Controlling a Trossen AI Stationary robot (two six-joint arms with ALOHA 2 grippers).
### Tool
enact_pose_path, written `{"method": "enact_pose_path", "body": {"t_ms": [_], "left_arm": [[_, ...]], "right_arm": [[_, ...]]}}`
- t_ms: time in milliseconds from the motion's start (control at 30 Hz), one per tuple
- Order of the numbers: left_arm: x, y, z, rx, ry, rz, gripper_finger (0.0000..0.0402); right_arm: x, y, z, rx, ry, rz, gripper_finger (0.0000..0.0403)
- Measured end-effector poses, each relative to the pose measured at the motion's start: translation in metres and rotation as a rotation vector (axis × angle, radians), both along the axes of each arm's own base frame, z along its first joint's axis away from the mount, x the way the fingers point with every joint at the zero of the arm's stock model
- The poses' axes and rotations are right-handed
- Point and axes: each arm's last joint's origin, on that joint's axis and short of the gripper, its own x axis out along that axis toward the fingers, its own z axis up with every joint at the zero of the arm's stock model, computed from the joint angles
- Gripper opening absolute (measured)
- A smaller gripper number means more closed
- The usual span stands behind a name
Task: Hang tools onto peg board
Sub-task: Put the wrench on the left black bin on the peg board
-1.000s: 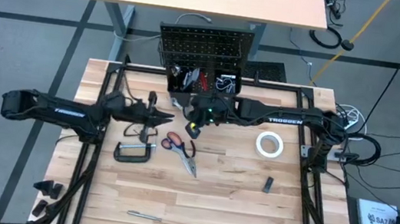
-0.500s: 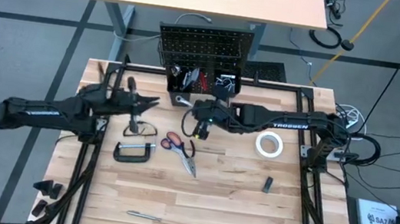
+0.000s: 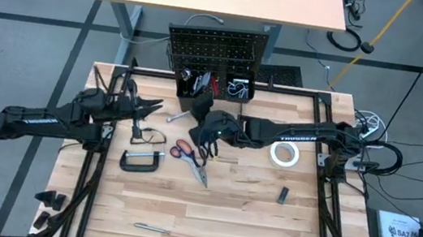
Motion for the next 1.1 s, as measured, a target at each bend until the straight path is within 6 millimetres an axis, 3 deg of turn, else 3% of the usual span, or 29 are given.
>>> {"method": "enact_pose_path", "body": {"t_ms": [167,367,633,833,1100], "left_arm": [[0.0,0.001,-0.005,0.028,0.058,0.027,0.0],[0.0,0.001,-0.003,0.053,0.046,0.032,0.0],[0.001,0.003,-0.004,0.076,0.063,0.045,0.0],[0.001,0.006,-0.005,0.074,0.075,0.065,0.0],[0.001,0.006,-0.006,0.077,0.081,0.062,0.0]], "right_arm": [[0.015,-0.015,-0.03,-0.282,0.242,-0.021,0.0029],[0.034,-0.041,-0.067,-0.533,0.45,-0.162,0.0029],[0.043,-0.048,-0.044,-0.618,0.24,-0.257,0.0029],[0.04,-0.058,-0.05,-0.733,0.476,-0.246,0.0029],[0.036,-0.076,-0.055,-0.75,0.569,-0.238,0.0029]]}}
